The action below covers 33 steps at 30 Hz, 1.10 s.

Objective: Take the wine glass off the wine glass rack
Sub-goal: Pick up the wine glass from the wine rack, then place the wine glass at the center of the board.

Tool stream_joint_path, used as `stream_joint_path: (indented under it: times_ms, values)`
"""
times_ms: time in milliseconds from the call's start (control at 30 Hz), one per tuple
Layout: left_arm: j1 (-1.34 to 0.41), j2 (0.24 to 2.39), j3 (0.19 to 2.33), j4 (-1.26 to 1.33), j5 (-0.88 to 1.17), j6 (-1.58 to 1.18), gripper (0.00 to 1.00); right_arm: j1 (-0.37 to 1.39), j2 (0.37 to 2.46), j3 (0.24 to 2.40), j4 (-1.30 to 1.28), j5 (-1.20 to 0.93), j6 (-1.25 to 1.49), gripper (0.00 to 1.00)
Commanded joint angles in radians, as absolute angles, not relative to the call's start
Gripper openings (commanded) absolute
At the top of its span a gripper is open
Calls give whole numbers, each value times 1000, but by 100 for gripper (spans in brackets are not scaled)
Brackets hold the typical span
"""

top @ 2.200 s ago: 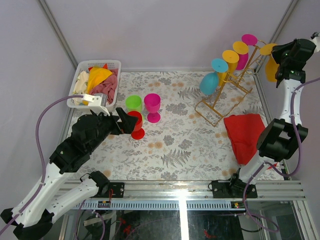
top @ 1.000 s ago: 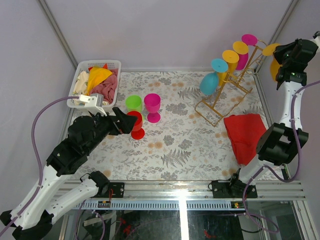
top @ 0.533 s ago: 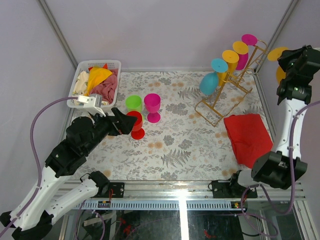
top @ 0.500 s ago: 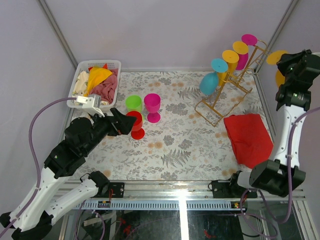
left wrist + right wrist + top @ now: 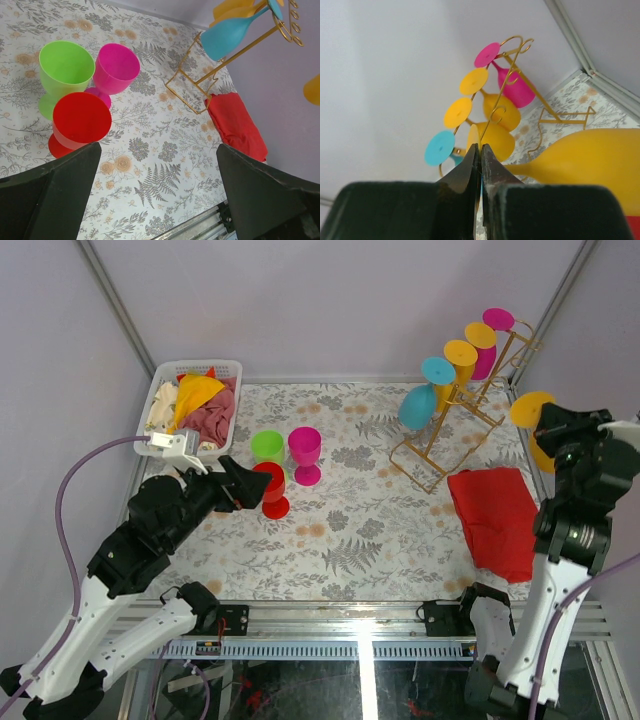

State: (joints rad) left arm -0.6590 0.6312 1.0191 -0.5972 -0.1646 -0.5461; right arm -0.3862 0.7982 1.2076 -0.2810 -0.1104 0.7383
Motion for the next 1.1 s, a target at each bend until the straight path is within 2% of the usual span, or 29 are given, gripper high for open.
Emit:
stream_joint_path:
  times_ms: [0, 200, 567, 767, 1067]
  values:
    - [-652, 646, 1014, -550, -188, -564, 100, -390, 681, 1106, -296, -192, 800, 0]
    - [-653, 657, 994, -532, -198, -603, 100, -390, 688, 1178, -366, -298, 794, 0]
    - [-654, 655, 983, -532, -171, -604, 100, -390, 749, 1168, -251, -738, 821, 0]
    - [-653, 669, 987, -517, -147, -597, 100, -388, 815, 1155, -162, -1046, 817, 0]
    - [-652, 695, 971, -483, -88, -625, 100, -341, 836, 1142, -205, -1246, 700, 0]
